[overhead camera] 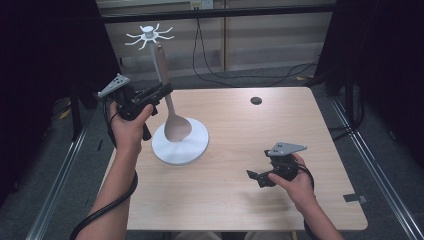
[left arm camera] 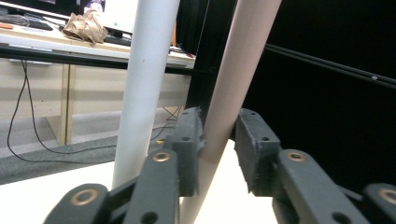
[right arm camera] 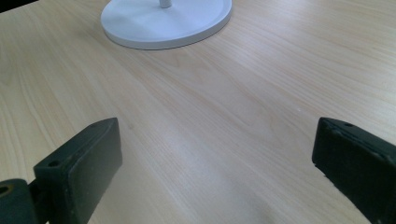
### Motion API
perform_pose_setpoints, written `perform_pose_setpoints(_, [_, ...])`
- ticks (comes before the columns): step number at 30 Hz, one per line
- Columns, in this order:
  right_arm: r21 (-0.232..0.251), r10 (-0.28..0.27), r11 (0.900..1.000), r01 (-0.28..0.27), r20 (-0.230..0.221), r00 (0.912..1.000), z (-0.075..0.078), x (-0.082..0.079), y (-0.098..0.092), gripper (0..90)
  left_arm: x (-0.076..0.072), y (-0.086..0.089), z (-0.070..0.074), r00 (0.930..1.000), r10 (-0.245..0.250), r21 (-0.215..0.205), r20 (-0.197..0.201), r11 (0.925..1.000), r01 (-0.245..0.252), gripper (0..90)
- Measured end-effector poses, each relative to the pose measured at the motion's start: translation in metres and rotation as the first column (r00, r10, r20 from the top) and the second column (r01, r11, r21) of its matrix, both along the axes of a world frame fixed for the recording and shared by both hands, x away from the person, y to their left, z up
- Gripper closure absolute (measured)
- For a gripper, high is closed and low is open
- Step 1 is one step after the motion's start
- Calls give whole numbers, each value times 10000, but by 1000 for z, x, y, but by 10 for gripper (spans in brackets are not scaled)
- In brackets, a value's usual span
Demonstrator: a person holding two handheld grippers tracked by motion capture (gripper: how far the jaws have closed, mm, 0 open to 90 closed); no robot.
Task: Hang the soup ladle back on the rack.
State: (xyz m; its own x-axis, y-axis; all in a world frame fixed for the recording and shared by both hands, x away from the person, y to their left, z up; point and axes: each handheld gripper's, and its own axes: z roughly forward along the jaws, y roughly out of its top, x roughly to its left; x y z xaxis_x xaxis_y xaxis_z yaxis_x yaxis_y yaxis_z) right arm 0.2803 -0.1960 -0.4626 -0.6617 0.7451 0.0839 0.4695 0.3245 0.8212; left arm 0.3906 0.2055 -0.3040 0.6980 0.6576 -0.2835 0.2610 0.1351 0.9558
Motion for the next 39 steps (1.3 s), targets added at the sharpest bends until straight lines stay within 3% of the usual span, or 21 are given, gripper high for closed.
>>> perform_pose_setpoints(7, [21, -131, 9999, 131, 37, 9999, 2, -2, -5, 13, 1, 2, -4, 9998, -107, 59, -150, 9999, 108, 537])
perform_pose_setpoints(11, [-60, -85, 9999, 85, 6, 10000, 1, -2, -4, 13, -2, 2, -6, 10000, 77, 390, -37, 9992, -76, 421])
perform_pose_setpoints(16, [-64, -79, 9999, 79, -26, 10000, 1, -2, -5, 13, -6, 2, -11, 9996, 273, 945, -48, 9952, -267, 238])
perform_pose_setpoints(17, [-64, -79, 9999, 79, -26, 10000, 1, -2, -5, 13, -8, 2, -13, 9990, 439, 1106, -27, 9929, -434, 238])
perform_pose_setpoints(18, [-76, -84, 9999, 84, 3, 10000, 1, -2, -5, 13, -10, 1, -16, 9983, 584, 1439, -11, 9879, -576, 166])
perform_pose_setpoints(20, [-76, -92, 9999, 92, -4, 10000, 1, -2, -5, 14, -12, 1, -19, 9980, 631, 1746, -19, 9827, -618, 125])
perform_pose_setpoints(25, [-82, -48, 10000, 48, -5, 10000, 1, -2, -4, 14, -20, 1, -25, 9965, 841, 2192, 23, 9722, -826, 80])
perform_pose_setpoints(29, [-73, -25, 10000, 25, -1, 10000, 1, -2, -4, 14, -24, 1, -29, 9971, 756, 2336, 41, 9695, -745, 65])
perform_pose_setpoints(30, [-74, -32, 10000, 32, -17, 10000, 1, -2, -4, 14, -28, 0, -32, 9970, 764, 2556, 111, 9637, -767, 63])
perform_pose_setpoints(32, [-76, -32, 10000, 32, -27, 10000, 1, -3, -4, 14, -31, -1, -35, 9968, 777, 2710, 169, 9593, -793, 61])
perform_pose_setpoints(39, [-110, -46, 9999, 46, 12, 10000, 2, -3, -4, 14, -33, 2, -45, 9971, 762, 2642, 9, 9616, -738, 59])
